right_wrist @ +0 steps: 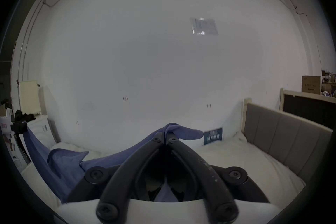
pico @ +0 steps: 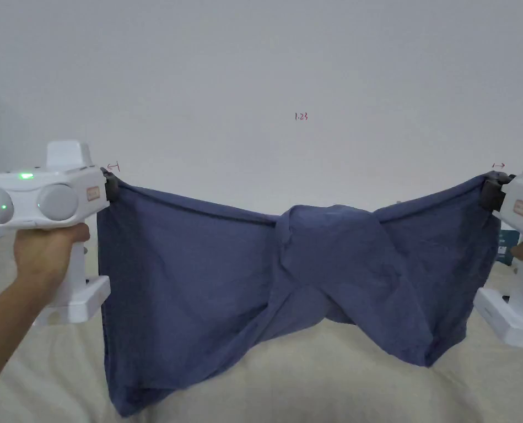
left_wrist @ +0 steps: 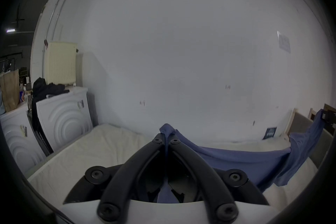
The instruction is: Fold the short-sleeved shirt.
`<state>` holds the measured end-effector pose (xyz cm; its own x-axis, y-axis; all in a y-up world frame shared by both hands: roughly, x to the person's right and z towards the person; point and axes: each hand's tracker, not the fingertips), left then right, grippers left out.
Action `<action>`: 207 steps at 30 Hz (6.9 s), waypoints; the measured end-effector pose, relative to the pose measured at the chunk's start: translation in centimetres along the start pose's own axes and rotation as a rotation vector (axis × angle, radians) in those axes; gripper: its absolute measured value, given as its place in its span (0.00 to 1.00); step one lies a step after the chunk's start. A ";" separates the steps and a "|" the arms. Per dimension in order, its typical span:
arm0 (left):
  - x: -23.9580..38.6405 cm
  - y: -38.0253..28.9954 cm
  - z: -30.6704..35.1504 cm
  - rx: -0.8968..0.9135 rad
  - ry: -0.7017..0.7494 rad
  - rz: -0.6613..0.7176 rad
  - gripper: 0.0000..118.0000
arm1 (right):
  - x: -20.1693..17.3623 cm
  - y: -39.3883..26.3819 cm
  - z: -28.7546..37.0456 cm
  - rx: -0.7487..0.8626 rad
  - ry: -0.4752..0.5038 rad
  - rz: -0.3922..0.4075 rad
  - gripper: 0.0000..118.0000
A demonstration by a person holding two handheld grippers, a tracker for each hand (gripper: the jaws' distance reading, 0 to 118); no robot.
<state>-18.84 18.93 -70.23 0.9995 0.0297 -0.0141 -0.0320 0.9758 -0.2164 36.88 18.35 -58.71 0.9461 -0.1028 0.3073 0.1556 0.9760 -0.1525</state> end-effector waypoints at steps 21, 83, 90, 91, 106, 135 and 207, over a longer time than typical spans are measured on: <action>-7.6 -29.4 15.7 -0.479 0.007 0.038 0.01 | 7.1 -27.3 17.2 -0.429 0.037 -0.100 0.02; -5.3 -20.1 46.0 0.082 0.009 0.129 0.11 | 1.1 -16.8 47.5 0.069 -0.014 0.173 0.39; -5.9 -21.0 46.3 0.034 -0.061 0.048 0.00 | 0.8 -16.9 48.1 0.077 -0.027 0.183 0.01; -5.6 -21.2 46.3 0.027 -0.063 0.044 0.00 | 1.0 -16.9 48.0 0.073 -0.027 0.179 0.01; -9.1 -25.1 45.3 -0.162 -0.039 0.043 0.00 | 0.0 -17.4 47.9 0.015 -0.014 0.153 0.01; -12.8 -42.3 43.1 -0.739 0.018 0.060 0.02 | 1.9 -22.1 45.1 -0.148 0.013 0.156 0.01; -8.3 -30.5 24.1 -0.599 0.011 0.036 1.00 | 0.4 -26.5 25.6 -0.555 -0.045 0.095 0.90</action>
<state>-25.94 -5.84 -39.94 0.9976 0.0547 -0.0413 -0.0675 0.6821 -0.7282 25.83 -2.58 -30.48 0.9521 0.0009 0.3058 0.2078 0.7319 -0.6489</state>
